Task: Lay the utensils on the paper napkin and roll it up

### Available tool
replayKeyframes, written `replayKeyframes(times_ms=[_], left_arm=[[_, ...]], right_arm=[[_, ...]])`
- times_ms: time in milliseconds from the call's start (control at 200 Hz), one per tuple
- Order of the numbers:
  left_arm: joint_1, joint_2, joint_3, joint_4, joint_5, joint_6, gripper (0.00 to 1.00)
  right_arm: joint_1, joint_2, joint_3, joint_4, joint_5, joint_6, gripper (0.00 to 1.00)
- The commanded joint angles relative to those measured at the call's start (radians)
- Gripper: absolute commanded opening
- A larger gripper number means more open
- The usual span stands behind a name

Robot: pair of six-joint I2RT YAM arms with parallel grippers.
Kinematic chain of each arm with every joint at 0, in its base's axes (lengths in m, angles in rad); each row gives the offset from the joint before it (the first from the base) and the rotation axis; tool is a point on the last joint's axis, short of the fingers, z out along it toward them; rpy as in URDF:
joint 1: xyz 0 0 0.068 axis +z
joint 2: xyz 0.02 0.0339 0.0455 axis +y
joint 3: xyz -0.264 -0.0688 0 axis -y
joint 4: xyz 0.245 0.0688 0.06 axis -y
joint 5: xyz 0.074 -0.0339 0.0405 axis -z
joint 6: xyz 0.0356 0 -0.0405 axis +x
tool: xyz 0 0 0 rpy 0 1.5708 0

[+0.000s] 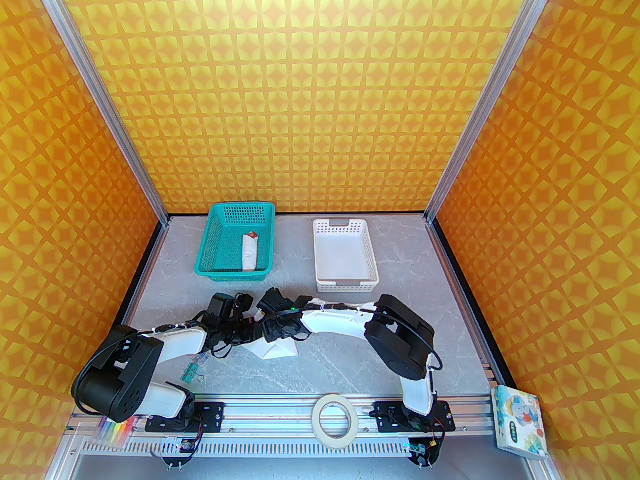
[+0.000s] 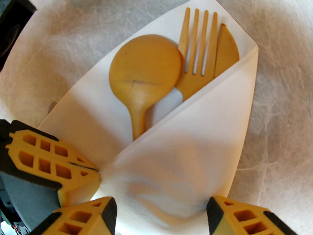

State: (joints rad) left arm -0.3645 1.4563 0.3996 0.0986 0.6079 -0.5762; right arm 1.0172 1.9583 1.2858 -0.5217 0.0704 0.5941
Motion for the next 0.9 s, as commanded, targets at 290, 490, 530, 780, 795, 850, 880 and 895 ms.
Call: replayKeyframes(times_ms=[290,490,530,780,795,850,880,895], left_arm=[[0.004,0.039,-0.036,-0.027,-0.012,-0.004,0.0],[0.004,0.038,-0.036,-0.026,-0.013,-0.003,0.0],[0.004,0.04,-0.036,-0.027,-0.013,-0.002,0.0],[0.004,0.049,-0.033,-0.027,-0.013,-0.001,0.0],[0.004,0.051,-0.033,-0.028,-0.012,0.0,0.0],[0.003,0.055,-0.032,-0.027,-0.013,-0.001,0.0],[0.004,0.057,-0.032,-0.027,-0.012,-0.001,0.0],[0.004,0.058,-0.031,-0.027,-0.013,-0.001,0.0]], right_arm=[[0.003,0.04,0.038,-0.134,0.115,-0.043,0.67],[0.003,0.047,0.045,-0.16,0.165,-0.044,0.73],[0.003,0.049,0.047,-0.16,0.171,-0.041,0.74],[-0.009,0.054,0.056,-0.168,0.165,-0.025,0.73],[-0.01,0.055,0.055,-0.169,0.163,-0.024,0.73],[-0.017,0.052,0.049,-0.168,0.16,-0.019,0.72],[-0.021,0.049,0.046,-0.166,0.157,-0.018,0.71],[-0.021,0.049,0.045,-0.165,0.157,-0.016,0.71]])
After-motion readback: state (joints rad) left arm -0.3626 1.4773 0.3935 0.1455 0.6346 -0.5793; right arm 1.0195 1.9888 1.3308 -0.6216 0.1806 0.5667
